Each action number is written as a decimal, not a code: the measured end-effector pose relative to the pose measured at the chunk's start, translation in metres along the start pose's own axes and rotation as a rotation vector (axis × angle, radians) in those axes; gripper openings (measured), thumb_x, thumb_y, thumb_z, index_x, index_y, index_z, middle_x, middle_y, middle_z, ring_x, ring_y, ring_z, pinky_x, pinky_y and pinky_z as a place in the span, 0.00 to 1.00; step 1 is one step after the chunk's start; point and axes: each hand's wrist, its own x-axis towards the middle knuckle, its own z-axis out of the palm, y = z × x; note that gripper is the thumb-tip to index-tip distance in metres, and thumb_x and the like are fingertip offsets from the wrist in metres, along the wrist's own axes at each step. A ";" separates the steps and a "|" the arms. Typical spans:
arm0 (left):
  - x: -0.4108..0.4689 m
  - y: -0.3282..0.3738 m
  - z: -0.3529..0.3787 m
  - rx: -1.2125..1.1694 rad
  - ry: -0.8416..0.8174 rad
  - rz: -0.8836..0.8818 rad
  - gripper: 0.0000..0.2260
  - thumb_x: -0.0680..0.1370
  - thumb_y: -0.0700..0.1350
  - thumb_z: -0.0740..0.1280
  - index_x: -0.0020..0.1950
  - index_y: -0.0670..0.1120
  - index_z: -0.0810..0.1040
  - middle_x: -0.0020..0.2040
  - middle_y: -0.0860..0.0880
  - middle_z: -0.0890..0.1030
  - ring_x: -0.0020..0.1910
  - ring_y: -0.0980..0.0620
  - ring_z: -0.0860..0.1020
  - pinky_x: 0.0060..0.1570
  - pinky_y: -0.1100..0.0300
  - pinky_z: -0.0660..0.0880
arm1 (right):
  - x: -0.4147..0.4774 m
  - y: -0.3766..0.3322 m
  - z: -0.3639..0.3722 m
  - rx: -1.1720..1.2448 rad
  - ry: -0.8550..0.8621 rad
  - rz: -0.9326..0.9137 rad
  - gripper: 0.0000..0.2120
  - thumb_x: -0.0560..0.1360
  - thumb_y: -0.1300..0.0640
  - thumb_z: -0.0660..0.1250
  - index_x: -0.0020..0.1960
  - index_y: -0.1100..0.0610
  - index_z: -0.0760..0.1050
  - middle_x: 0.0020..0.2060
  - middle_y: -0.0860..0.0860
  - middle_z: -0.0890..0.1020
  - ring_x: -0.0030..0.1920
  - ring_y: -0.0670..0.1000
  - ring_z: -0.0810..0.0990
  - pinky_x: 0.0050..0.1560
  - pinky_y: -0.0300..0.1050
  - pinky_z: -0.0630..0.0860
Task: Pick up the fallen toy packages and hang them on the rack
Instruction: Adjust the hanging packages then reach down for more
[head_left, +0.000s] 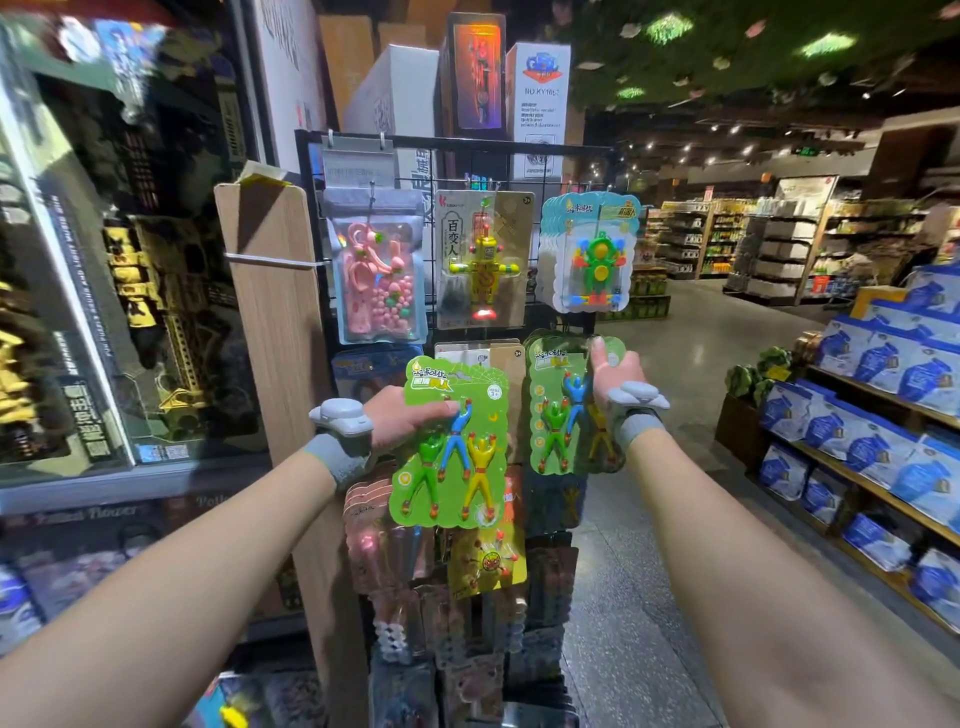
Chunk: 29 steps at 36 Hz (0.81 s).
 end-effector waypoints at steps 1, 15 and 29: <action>0.000 -0.001 0.000 0.001 -0.003 0.000 0.36 0.56 0.69 0.76 0.53 0.43 0.84 0.51 0.43 0.85 0.56 0.38 0.81 0.62 0.40 0.75 | 0.001 0.001 0.001 -0.006 -0.004 0.002 0.31 0.81 0.40 0.54 0.75 0.61 0.59 0.72 0.57 0.69 0.68 0.61 0.70 0.64 0.50 0.65; 0.002 0.013 0.021 0.090 0.034 0.033 0.18 0.74 0.55 0.73 0.56 0.42 0.83 0.55 0.44 0.84 0.54 0.47 0.82 0.60 0.52 0.75 | 0.017 0.014 0.001 -0.103 0.026 0.000 0.24 0.82 0.44 0.56 0.69 0.61 0.65 0.65 0.59 0.75 0.63 0.62 0.74 0.59 0.50 0.69; 0.010 0.028 0.043 0.253 -0.014 0.152 0.23 0.77 0.60 0.66 0.60 0.43 0.81 0.57 0.46 0.83 0.57 0.47 0.81 0.59 0.58 0.74 | 0.029 0.027 0.004 0.036 0.103 -0.105 0.15 0.76 0.46 0.67 0.48 0.55 0.66 0.45 0.54 0.75 0.47 0.59 0.76 0.50 0.51 0.73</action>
